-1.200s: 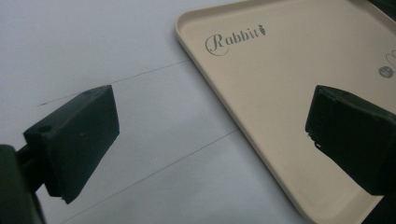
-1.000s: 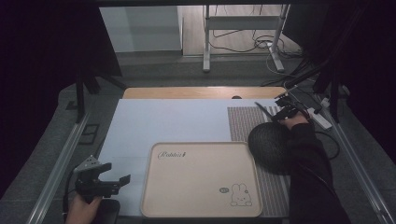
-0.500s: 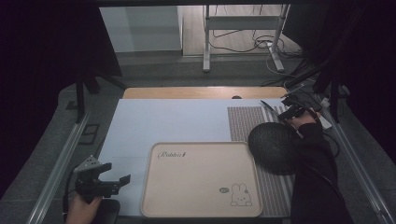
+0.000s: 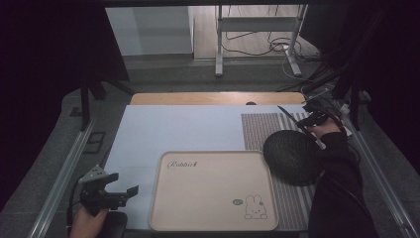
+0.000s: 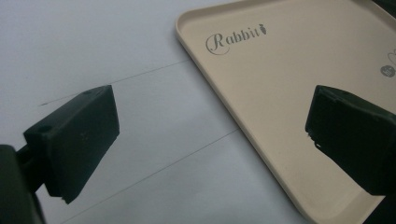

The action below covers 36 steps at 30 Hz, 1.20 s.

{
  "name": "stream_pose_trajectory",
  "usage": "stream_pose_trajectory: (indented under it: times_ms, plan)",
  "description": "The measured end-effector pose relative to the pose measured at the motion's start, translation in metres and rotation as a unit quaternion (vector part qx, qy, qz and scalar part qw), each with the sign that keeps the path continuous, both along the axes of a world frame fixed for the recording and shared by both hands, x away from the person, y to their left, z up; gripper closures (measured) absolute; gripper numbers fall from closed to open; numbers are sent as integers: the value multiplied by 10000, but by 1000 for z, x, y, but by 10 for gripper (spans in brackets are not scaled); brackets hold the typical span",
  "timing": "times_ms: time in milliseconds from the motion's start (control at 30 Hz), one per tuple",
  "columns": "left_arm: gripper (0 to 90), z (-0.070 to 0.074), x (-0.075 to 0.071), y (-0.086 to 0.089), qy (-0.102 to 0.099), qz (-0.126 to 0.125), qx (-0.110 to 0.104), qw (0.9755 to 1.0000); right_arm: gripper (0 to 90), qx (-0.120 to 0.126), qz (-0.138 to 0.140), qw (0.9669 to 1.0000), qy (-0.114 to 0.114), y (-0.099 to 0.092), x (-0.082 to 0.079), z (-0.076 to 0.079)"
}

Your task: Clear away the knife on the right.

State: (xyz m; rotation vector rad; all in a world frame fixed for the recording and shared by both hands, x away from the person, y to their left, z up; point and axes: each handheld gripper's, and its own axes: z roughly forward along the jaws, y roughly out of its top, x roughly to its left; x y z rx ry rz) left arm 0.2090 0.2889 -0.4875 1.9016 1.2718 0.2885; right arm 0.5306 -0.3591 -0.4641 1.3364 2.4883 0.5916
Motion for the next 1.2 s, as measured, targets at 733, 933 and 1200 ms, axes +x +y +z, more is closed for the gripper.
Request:
stream_pose_trajectory:
  times_ms: [733, 933, 1200]
  plan:
    - [30, 0, 0, -1, -22, -31, 56, 10000, 773, 148, 458, 9988, 122, 48, -40, -2]
    - [30, 0, 0, -1, -28, -32, 58, 10000, 773, 141, 616, 9979, 167, 62, -54, -5]
    - [30, 1, 0, -2, -38, -41, 92, 9999, 773, 183, 896, 9957, 167, 81, -78, -6]
